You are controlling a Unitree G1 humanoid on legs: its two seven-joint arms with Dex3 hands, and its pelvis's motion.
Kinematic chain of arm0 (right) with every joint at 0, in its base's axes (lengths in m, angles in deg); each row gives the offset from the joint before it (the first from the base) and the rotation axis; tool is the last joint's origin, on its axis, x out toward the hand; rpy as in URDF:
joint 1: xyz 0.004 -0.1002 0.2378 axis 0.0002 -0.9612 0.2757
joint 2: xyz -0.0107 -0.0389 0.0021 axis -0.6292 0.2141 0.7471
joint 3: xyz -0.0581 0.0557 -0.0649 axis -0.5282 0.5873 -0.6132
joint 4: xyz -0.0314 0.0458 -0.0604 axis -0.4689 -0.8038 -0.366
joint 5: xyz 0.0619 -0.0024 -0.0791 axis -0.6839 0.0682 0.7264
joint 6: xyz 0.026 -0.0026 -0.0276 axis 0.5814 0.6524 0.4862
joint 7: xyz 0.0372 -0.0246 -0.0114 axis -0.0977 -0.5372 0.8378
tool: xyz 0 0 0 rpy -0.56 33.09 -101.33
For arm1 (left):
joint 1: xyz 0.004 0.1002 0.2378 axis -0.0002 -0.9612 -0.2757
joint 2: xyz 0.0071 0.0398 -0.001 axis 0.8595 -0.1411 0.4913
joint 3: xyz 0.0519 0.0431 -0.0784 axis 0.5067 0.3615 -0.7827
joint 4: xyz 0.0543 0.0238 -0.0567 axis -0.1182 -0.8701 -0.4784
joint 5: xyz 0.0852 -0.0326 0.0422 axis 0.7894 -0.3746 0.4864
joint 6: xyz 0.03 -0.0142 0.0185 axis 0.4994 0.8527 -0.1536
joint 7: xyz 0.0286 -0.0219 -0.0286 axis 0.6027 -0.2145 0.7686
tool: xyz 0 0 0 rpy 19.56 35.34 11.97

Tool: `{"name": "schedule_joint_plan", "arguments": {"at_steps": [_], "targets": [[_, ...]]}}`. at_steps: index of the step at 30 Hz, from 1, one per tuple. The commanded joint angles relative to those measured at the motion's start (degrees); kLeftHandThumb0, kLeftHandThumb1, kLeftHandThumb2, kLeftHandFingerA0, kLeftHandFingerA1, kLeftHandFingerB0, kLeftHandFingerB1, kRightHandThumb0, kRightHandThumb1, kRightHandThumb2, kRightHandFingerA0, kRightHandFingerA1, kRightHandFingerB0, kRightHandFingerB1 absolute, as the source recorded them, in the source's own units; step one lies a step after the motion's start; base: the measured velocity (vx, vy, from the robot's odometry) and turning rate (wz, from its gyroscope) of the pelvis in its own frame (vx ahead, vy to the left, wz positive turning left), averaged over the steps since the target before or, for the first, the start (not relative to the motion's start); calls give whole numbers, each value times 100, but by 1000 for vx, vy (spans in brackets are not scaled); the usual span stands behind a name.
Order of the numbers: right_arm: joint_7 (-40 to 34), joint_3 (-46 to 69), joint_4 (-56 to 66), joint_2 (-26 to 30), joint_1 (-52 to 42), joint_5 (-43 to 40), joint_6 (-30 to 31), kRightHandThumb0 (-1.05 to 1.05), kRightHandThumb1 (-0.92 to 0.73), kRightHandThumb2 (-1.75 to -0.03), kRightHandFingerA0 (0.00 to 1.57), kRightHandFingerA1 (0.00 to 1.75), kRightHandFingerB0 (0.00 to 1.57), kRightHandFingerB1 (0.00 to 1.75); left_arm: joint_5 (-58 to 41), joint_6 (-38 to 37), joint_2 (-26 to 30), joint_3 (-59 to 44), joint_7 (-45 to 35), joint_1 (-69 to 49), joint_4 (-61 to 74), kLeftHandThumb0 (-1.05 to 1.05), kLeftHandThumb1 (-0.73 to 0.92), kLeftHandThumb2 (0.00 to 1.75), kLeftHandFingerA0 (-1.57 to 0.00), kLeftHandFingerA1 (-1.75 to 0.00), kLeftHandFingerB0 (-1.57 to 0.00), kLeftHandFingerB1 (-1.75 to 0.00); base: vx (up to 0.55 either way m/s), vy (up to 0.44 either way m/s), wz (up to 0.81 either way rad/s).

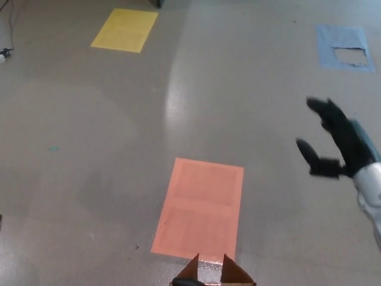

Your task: An air pump is kept on top of a storage box on the floor and the robot uses its right hand to press down on the handle of the pump to compress it

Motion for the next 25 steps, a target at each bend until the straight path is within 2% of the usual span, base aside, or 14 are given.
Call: {"name": "schedule_joint_plan", "arguments": {"at_steps": [1,2,6,7,8,10,11,14,15,16,18,19,21,25], "targets": [[-884,358,-2323,297,-311,-231,151,-35,-53,-110,0,47,0,47,133,-30,152,121,-13,-167,-51,-70,80,115,-3,-38,-2,-30,0,0,0],[-773,295,-2418,292,-424,-186,338,-77,-75,-107,14,45,0,34,149,9,137,150,-30,-142,-36,-73,92,75,-9,-29,-7,-24,0,0,0],[-469,245,-2601,364,-697,-179,524,-85,-80,-111,8,29,8,21,192,-56,62,252,-82,-167,-12,-70,92,77,-8,-29,-6,-24,0,0,0],[-246,283,-2660,424,-809,-235,660,-83,-81,-109,6,21,6,18,208,-66,2,297,-70,-186,2,-69,78,112,-5,-42,-3,-32,0,0,0],[-109,277,-2709,493,-868,-233,702,-85,-83,-111,5,19,5,16,231,-18,-60,350,-36,-152,5,-70,91,75,-9,-29,-7,-23,0,0,0],[-75,289,-2758,549,-913,-235,660,-84,-83,-111,3,18,4,16,246,1,-106,416,-20,-132,11,-72,92,74,-9,-29,-7,-23,0,0,0],[-55,290,-2780,579,-916,-235,641,-83,-85,-114,0,15,0,15,241,10,-131,450,-17,-119,16,-70,77,112,-4,-40,-3,-30,0,0,0],[-22,266,-2788,656,-859,-217,525,-87,-87,-115,4,16,4,13,218,95,-200,506,-7,-53,11,-69,76,111,-4,-39,-3,-31,0,0,0],[1,286,-2790,658,-845,-246,487,-86,-86,-115,4,17,4,13,218,102,-206,516,8,-51,6,-71,92,73,-9,-28,-8,-23,0,0,0],[4,279,-2786,638,-811,-249,481,-89,-87,-116,6,17,6,12,222,89,-190,523,35,-64,9,-70,75,109,-5,-43,-4,-33,0,0,0],[-6,245,-2777,584,-734,-237,510,-89,-86,-115,6,18,6,13,236,102,-145,539,85,-72,16,-70,75,109,-5,-43,-3,-33,0,0,0],[-8,231,-2779,572,-711,-231,515,-88,-85,-114,7,20,6,13,236,113,-134,542,87,-67,16,-70,92,71,-11,-28,-9,-23,0,0,0],[13,215,-2779,575,-692,-230,504,-88,-86,-115,6,18,6,14,222,115,-131,536,71,-65,19,-70,73,107,-4,-42,-4,-32,0,0,0],[18,258,-2780,558,-638,-297,502,-86,-83,-112,7,21,7,17,229,103,-121,538,96,-59,28,-69,71,104,-4,-43,-4,-32,0,0,0]]}}
